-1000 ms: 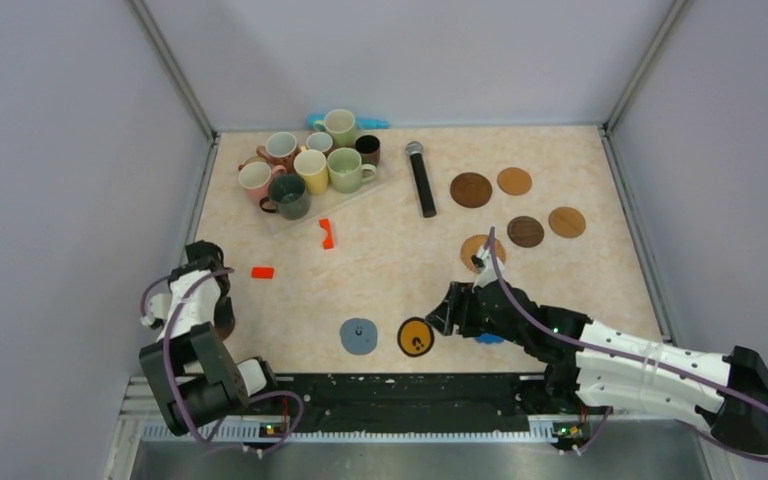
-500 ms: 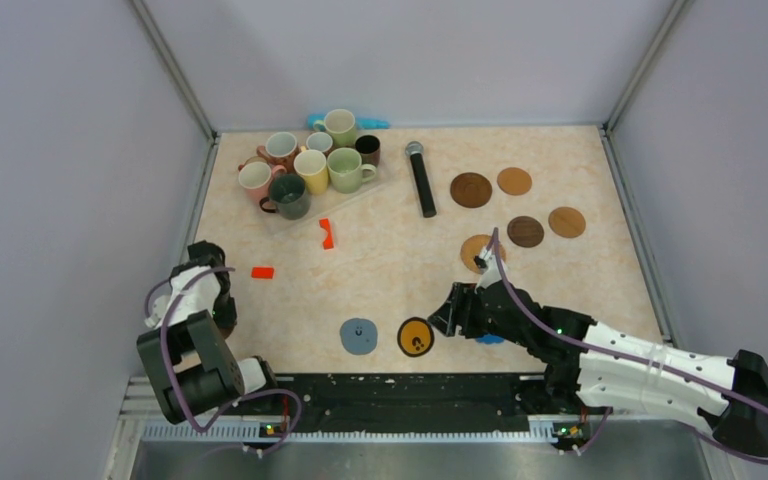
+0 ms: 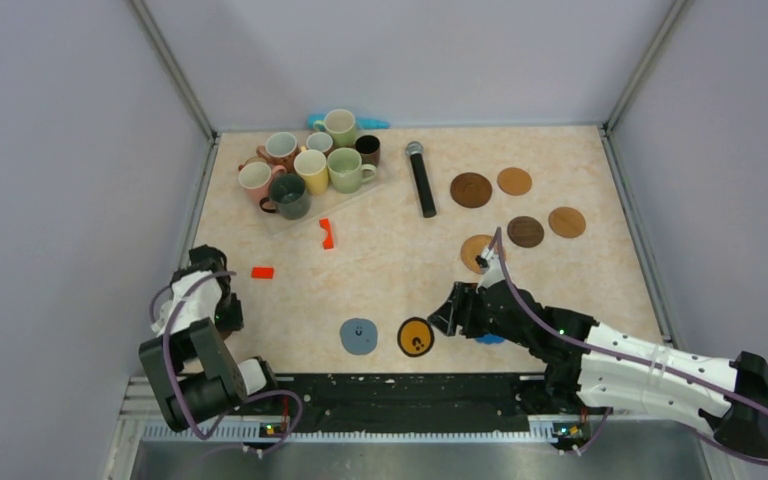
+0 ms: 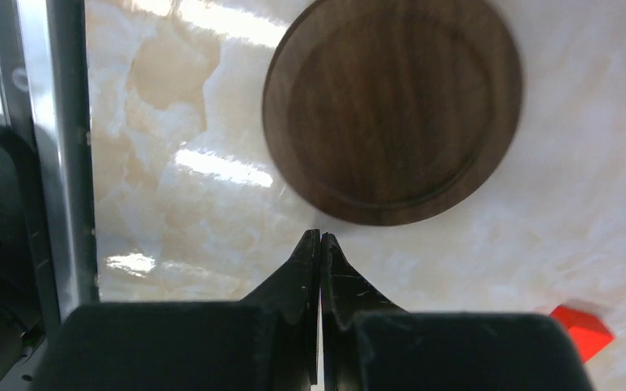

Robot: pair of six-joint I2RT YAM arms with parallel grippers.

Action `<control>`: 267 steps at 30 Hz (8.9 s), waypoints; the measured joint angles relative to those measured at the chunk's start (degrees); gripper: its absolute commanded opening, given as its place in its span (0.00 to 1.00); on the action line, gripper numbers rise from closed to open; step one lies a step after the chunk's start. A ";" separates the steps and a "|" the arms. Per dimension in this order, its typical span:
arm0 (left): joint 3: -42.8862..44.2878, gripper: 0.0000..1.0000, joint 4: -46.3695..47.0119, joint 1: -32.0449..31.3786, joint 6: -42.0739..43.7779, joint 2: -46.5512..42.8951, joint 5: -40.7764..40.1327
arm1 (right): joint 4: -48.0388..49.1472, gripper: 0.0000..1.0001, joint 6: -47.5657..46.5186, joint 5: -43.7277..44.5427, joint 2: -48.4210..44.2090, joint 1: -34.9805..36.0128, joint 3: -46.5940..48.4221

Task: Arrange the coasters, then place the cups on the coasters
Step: Move the coaster to the center of the board.

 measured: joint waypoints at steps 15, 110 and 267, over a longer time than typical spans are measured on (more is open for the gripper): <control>1.86 0.00 -2.12 -0.11 -0.22 -8.98 -4.39 | 1.29 0.63 -0.02 -1.14 2.75 0.00 0.00; -3.54 0.00 -7.56 -48.06 -8.79 -4.59 13.55 | -1.73 0.62 1.11 1.55 0.66 0.00 0.13; 7.61 0.97 14.91 -55.52 69.22 -43.63 -12.55 | -15.67 0.60 2.03 -0.42 37.11 -4.61 14.69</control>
